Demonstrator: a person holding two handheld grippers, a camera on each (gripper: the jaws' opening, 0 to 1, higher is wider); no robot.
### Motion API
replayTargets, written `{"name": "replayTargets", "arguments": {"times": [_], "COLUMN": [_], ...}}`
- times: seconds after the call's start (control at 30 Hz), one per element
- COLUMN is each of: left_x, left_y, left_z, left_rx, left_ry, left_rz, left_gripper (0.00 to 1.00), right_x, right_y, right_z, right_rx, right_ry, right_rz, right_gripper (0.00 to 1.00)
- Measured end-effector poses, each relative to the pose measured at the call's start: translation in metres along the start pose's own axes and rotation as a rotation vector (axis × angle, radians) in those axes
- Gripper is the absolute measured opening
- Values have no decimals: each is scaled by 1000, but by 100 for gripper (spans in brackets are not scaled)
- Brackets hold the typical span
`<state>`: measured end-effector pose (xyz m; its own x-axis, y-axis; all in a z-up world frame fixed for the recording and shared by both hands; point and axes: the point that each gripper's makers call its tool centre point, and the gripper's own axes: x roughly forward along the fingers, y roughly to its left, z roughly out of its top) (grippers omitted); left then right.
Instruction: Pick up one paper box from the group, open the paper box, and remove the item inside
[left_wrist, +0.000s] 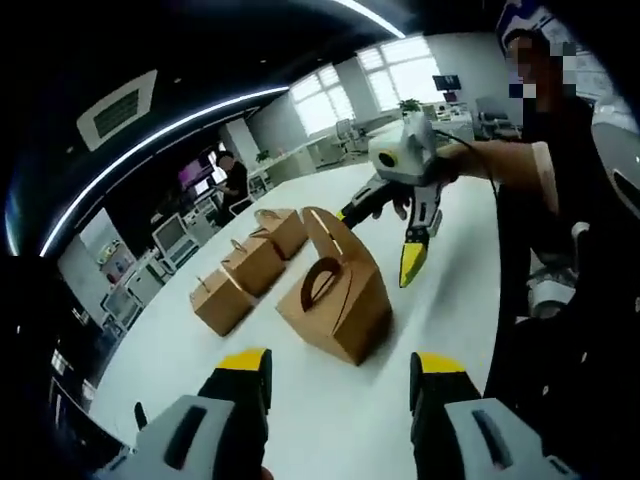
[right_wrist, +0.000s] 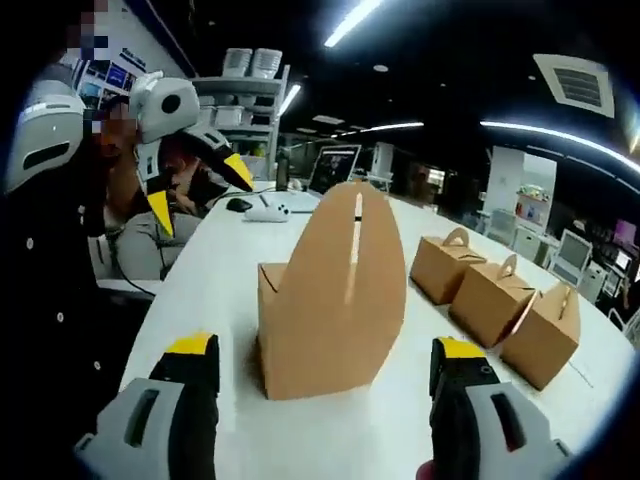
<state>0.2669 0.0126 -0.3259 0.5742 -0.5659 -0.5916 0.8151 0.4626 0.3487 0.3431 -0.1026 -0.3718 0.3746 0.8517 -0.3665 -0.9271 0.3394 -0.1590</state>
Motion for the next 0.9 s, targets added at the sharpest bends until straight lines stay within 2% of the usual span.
{"name": "replayTargets", "arguments": {"times": [0.13,0.27,0.33,0.47,0.67,0.77,0.9], "left_x": [5,7,8,10,15,16,20], "left_y": [-4,-5,-4,-2,-3,-1,7], "left_z": [-3,-5,-6,-6,-7,-3,14], "left_rx": [-4,-16,-23,-36,-40,-41,-63], "left_ry": [15,20,23,23,27,19,-32], "left_rz": [-17,-25,-25,-25,-26,-15,24], "left_gripper": [56,56,56,56,55,53,42], "right_x": [16,24,27,29,31,31,31], "right_y": [-10,-5,-3,-3,-3,-3,-3], "right_z": [-7,-8,-9,-8,-8,-7,-7], "right_rx": [-13,-2,-15,-2,12,12,10], "right_ry": [-2,-18,-16,-36,-57,-64,-74], "right_rz": [48,107,118,138,148,146,137], "right_gripper": [88,85,82,69,68,68,68]}}
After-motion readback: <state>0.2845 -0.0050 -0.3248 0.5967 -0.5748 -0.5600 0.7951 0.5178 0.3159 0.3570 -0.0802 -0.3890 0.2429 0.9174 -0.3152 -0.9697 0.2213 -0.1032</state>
